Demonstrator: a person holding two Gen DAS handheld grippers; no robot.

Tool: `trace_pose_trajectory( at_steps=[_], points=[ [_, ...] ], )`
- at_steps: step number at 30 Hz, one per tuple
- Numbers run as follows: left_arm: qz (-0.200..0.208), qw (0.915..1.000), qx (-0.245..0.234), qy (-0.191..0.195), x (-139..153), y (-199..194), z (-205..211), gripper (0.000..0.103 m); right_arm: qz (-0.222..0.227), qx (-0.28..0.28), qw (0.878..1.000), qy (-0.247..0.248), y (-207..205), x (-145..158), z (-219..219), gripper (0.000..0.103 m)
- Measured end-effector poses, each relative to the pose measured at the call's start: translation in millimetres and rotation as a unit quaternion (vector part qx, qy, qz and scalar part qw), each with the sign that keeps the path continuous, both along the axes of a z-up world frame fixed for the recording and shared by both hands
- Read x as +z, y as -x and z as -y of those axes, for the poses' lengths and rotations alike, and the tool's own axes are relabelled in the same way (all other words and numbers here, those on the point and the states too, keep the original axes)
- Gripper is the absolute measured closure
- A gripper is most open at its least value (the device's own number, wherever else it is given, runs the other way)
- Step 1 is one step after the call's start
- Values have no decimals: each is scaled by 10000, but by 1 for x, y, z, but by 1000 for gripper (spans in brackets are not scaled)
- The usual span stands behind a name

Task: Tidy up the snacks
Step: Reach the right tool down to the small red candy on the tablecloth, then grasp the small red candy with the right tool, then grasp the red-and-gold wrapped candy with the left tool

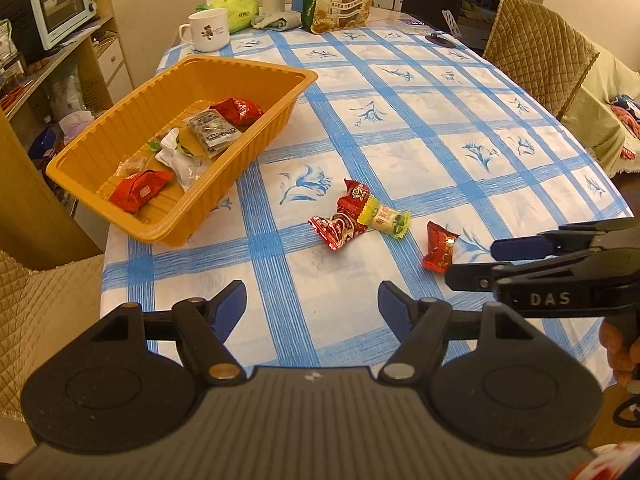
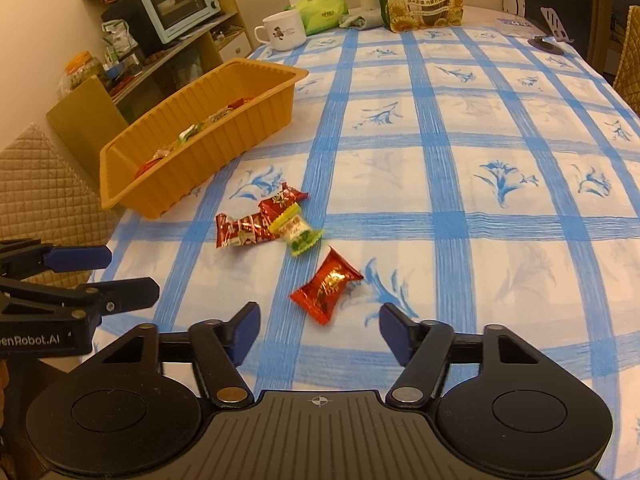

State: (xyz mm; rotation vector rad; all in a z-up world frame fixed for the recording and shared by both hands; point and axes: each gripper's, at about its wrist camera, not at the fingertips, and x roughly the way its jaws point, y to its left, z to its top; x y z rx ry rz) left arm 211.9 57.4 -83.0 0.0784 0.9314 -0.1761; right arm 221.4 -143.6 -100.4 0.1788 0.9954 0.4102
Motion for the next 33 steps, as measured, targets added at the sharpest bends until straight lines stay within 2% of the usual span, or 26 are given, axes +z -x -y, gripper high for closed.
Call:
trace_pose_trajectory(
  at_steps=[11, 19, 22, 23, 24, 33],
  points=[
    [-35, 9999, -121, -32, -7, -18, -5, 32, -26, -140, 9999, 84, -21, -11, -15, 55],
    [-54, 9997, -224, -50, -11, -27, -6, 32, 21, -80, 9989, 462, -31, -19, -25, 67],
    [-52, 9996, -272, -66, -11, -30, -5, 33, 89, -32, 9983, 566, -33, -20, -27, 68],
    [-52, 9995, -288, -68, -12, -31, -5, 33, 128, 1, 9980, 626, -33, -20, -28, 72],
    [-49, 9995, -307, -73, -12, -32, -4, 33, 169, 53, 9974, 699, -34, -21, -29, 81],
    [64, 9971, -713, -238, -15, -46, 13, 41, 213, -97, 9974, 683, -37, -18, -11, 81]
  ],
)
